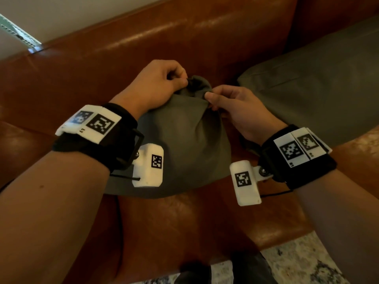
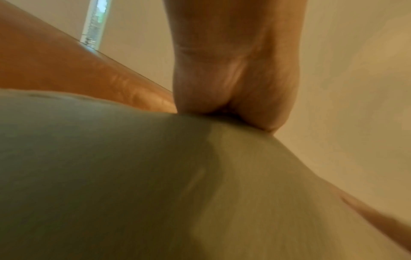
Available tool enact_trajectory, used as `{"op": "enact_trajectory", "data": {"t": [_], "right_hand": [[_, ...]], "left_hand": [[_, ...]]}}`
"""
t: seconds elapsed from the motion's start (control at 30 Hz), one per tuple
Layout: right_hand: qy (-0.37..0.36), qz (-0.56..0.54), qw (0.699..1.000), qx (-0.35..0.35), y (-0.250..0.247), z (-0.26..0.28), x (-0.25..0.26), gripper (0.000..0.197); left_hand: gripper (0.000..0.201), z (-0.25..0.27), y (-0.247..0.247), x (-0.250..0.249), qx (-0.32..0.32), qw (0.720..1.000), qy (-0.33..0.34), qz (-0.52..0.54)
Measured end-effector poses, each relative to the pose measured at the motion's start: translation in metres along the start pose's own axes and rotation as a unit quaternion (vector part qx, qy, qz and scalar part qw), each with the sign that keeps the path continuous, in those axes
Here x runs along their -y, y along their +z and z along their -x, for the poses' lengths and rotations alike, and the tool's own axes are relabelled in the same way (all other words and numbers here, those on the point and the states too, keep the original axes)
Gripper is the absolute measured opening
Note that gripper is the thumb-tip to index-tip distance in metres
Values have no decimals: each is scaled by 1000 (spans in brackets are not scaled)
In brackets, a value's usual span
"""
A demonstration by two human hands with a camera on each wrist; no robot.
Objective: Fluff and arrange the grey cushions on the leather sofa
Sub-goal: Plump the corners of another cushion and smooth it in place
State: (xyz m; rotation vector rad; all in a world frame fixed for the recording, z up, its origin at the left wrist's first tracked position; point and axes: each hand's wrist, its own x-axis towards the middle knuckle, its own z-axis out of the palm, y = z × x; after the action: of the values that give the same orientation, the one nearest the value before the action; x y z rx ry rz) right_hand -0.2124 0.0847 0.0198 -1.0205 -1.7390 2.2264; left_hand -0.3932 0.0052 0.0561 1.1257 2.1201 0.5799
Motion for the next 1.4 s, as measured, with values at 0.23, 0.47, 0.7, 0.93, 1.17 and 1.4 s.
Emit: {"op": "enact_trajectory", "data": {"t": [0.23,0.47,0.7,0.93,1.17,1.4], "right_hand": [[40,57,994,-79,-2,2,21,20],[27,115,992,-51,-5,-5,25,17],[110,-83,990,33,-5,-7,8,17],[-15,149,974,-172,13,1,22,26],[-58,439,884,-149,26,3,35,45],[-37,373,925,-64,17,-1,28,33]], "left_hand": [[29,-5,-7,-8,77,980,-116,145],[12,-3,0,-9,49,999,-6,4],[17,-6,-4,-10,96,992,-59,54],[4,-8,-7,-26,37,961,-230,150],[7,-7,-6,-41,15,950,-274,148],[8,-10,-9,-37,81,936,-302,160]]}}
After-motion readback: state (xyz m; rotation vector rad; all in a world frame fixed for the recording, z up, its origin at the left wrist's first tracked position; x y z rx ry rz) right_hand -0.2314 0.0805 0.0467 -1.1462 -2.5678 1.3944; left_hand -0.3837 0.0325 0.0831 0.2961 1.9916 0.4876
